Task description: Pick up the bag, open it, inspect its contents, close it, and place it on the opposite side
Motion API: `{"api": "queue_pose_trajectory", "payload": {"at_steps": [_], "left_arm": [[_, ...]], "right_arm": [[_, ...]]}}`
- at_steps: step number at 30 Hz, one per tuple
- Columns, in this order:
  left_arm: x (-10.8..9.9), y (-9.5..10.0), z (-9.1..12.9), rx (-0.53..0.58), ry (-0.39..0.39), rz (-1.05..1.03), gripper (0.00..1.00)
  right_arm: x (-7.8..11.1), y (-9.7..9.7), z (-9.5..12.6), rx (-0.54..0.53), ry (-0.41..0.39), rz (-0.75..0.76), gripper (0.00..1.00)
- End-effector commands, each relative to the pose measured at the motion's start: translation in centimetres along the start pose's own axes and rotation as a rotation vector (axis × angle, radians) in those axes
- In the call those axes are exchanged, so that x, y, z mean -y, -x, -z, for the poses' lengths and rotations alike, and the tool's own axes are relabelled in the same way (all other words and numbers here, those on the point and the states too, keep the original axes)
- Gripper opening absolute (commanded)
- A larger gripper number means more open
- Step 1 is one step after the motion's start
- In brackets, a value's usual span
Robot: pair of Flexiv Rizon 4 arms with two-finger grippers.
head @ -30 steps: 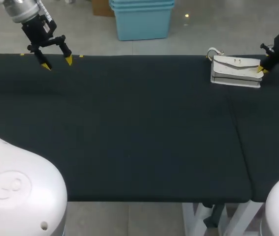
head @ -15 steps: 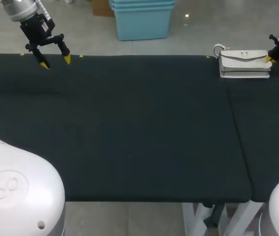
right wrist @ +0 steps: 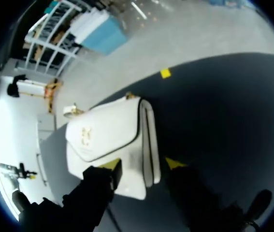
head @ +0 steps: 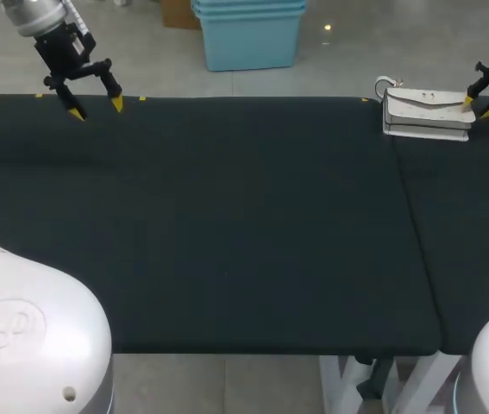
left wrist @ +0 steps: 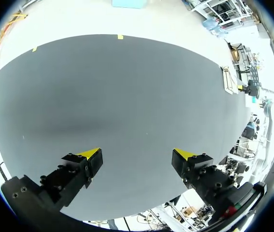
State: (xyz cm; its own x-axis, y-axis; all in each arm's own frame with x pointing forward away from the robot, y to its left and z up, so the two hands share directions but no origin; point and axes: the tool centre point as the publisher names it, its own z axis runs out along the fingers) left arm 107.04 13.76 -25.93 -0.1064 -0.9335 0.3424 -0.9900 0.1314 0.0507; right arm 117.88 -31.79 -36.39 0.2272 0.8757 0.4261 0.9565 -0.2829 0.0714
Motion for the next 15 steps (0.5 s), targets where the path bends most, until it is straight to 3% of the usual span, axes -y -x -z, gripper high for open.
{"api": "queue_pose_trajectory", "payload": {"at_steps": [1, 8, 15], "left_arm": [[-0.3, -0.1, 0.4, 0.005, -0.007, -0.002, 1.0], [-1.1, -0.4, 1.1, 0.024, -0.016, -0.01, 1.0], [-1.7, -0.3, 2.0, 0.06, -0.031, 0.006, 1.0]], "right_arm": [[0.0, -1.1, 2.4, 0.057, -0.04, 0.007, 1.0], [1.8, -2.3, 5.7, 0.172, 0.071, 0.064, 1.0], [4.9, -4.0, 7.9, 0.296, 0.173, 0.108, 1.0]]}}
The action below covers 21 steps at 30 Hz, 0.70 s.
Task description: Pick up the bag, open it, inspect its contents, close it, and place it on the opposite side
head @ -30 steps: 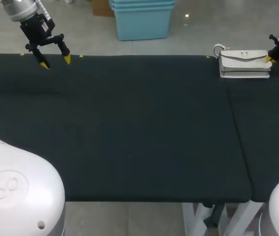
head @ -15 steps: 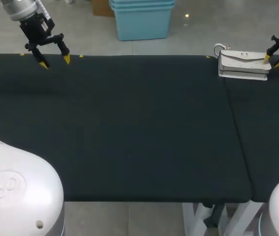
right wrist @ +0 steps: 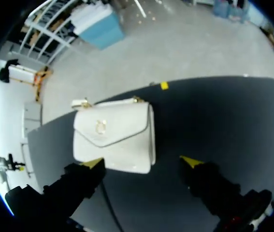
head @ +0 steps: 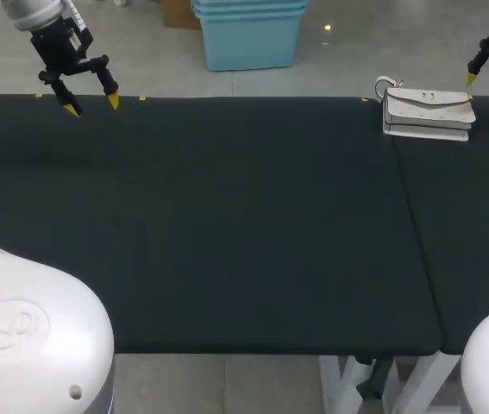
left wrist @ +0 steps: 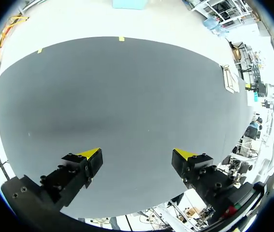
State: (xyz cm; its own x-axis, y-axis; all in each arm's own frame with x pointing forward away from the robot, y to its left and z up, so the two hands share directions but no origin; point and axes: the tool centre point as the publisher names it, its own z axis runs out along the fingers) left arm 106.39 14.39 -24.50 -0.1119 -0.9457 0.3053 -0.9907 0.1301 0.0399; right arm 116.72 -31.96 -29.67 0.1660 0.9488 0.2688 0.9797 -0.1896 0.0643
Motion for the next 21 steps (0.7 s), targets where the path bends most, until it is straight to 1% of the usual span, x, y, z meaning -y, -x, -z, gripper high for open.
{"api": "queue_pose_trajectory", "payload": {"at_steps": [1, 9, 14, 21], "left_arm": [[-0.9, -0.3, 0.6, 0.031, -0.021, 0.012, 1.0], [-1.1, 0.1, 1.4, 0.11, -0.023, 0.027, 1.0], [-1.1, 0.5, 1.8, 0.144, -0.01, 0.028, 1.0], [-1.1, 0.5, 1.8, 0.144, -0.01, 0.028, 1.0]], "right_arm": [[4.6, -1.9, 1.9, 0.153, 0.212, 0.004, 1.0], [7.1, -3.1, 3.0, 0.285, 0.254, -0.013, 1.0], [8.2, -3.5, 3.4, 0.308, 0.261, -0.017, 1.0], [8.2, -3.5, 3.4, 0.308, 0.261, -0.017, 1.0]]}}
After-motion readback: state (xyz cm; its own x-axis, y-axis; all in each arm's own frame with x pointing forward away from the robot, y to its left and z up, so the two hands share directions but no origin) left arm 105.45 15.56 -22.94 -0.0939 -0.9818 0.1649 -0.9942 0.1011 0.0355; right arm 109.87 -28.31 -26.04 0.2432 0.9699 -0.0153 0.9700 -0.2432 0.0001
